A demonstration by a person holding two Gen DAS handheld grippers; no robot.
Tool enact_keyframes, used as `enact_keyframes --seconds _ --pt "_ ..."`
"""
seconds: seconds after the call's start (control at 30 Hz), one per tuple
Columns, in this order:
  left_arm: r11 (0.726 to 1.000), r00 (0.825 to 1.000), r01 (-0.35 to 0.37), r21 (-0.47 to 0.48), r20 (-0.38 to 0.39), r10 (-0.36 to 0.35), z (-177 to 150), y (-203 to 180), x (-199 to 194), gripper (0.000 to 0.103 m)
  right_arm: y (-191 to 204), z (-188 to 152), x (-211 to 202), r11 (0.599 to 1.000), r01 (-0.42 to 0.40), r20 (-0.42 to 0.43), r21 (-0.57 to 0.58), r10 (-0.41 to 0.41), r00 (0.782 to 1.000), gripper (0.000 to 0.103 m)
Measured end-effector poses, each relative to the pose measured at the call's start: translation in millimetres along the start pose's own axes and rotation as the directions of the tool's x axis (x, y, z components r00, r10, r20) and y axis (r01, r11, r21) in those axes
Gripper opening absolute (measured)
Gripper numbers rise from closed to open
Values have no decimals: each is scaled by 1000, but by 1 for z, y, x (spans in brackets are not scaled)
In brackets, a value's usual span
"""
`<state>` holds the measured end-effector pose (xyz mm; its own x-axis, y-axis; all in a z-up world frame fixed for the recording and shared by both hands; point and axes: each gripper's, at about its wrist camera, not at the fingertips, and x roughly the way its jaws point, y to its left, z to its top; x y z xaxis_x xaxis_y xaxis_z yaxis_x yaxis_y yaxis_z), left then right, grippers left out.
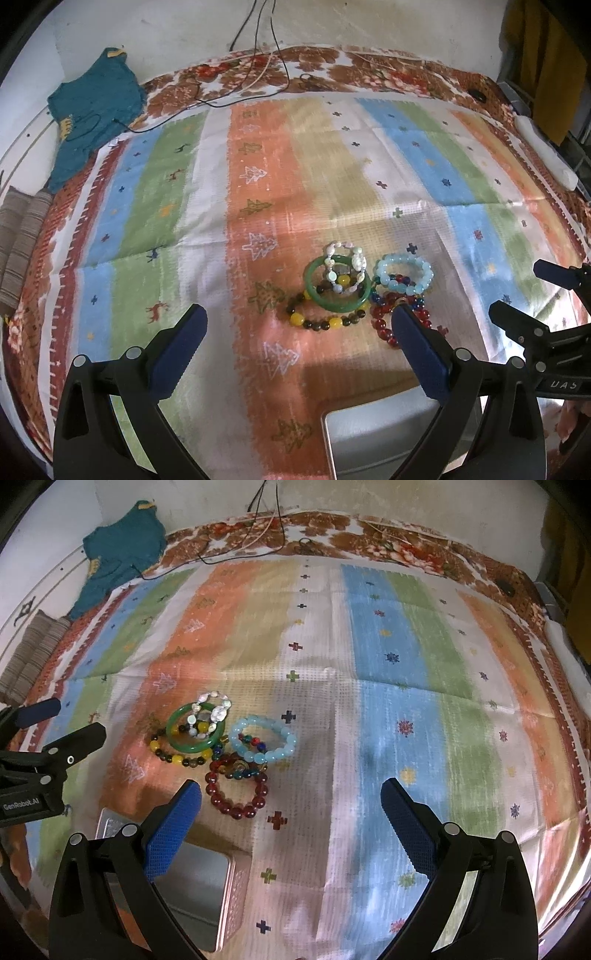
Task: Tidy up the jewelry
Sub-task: 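Move both open tools down toward the bracelet cluster beside the tin, then grasp the white pearl bracelet with left tool while right tool grasps light-blue bracelet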
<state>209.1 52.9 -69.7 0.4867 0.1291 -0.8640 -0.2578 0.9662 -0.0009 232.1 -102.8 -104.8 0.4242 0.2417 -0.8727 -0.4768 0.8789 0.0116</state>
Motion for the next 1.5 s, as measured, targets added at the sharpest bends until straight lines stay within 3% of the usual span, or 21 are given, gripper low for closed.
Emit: enact_keyframes --seconds 0.77,1.07,1.5 --pt "1000 998 -14 23 -64 15 25 -8 56 97 -11 24 51 999 28 -74 30 -26 997 99" --pt "1000 994 19 -6 -110 -19 34 -7 83 97 -14 30 67 999 40 -103 36 -36 994 99" --pt "999 985 41 -18 -170 -43 47 -2 120 83 -13 39 100 999 36 -163 37 -29 986 98"
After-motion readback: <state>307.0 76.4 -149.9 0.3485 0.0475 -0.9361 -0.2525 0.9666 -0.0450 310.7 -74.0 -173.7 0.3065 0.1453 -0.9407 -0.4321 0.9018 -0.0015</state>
